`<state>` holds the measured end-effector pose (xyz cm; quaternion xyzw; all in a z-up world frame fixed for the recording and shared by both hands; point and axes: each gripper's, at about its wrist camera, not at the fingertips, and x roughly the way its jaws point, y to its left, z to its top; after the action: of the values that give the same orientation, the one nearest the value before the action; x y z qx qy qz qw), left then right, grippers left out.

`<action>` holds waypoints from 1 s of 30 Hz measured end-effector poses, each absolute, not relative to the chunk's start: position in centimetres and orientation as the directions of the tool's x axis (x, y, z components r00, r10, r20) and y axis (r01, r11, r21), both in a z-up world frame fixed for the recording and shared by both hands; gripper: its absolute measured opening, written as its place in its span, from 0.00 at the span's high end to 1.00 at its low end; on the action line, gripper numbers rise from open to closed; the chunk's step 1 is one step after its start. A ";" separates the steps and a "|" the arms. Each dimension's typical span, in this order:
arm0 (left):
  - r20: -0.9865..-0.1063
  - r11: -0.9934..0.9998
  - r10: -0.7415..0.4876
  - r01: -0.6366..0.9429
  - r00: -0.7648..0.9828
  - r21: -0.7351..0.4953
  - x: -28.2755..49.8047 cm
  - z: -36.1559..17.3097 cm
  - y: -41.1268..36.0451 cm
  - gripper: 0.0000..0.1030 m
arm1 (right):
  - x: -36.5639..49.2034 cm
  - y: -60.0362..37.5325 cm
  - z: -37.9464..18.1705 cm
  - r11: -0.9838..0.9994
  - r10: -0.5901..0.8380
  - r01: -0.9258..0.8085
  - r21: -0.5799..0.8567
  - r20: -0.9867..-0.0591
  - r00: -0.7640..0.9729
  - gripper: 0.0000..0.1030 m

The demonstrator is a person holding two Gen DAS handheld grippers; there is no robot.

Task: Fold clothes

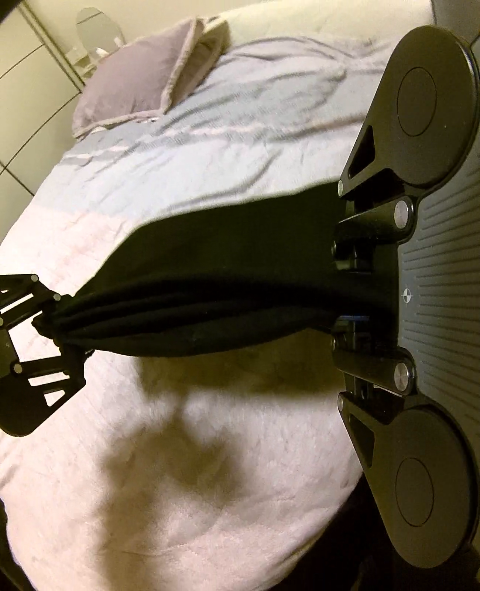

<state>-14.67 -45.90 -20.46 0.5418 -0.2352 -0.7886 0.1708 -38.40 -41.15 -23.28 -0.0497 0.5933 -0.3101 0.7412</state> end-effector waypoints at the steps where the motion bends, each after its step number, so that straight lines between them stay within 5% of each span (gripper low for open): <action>1: -0.766 -0.826 -0.532 0.022 -0.361 0.564 -14.6 -19.8 -46.0 0.78 | -38.5 -41.4 -22.5 0.802 -0.524 0.392 -0.450 -0.846 0.101 0.85; 20: -0.657 -0.745 -0.644 0.126 -0.392 0.655 -16.1 -7.7 -46.8 0.78 | -39.9 -42.3 -8.5 0.766 -0.600 0.378 -0.520 -0.789 0.131 0.86; 30: -0.608 -0.716 -0.663 0.131 -0.438 0.686 -25.1 -4.5 -51.9 0.78 | -47.6 -45.8 -4.3 0.705 -0.667 0.398 -0.587 -0.739 0.090 0.86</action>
<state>-25.10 -51.90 -4.46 0.4684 -0.2838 -0.7990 0.2483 -47.56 -45.82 -4.33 -0.1186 0.5669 -0.3656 0.7286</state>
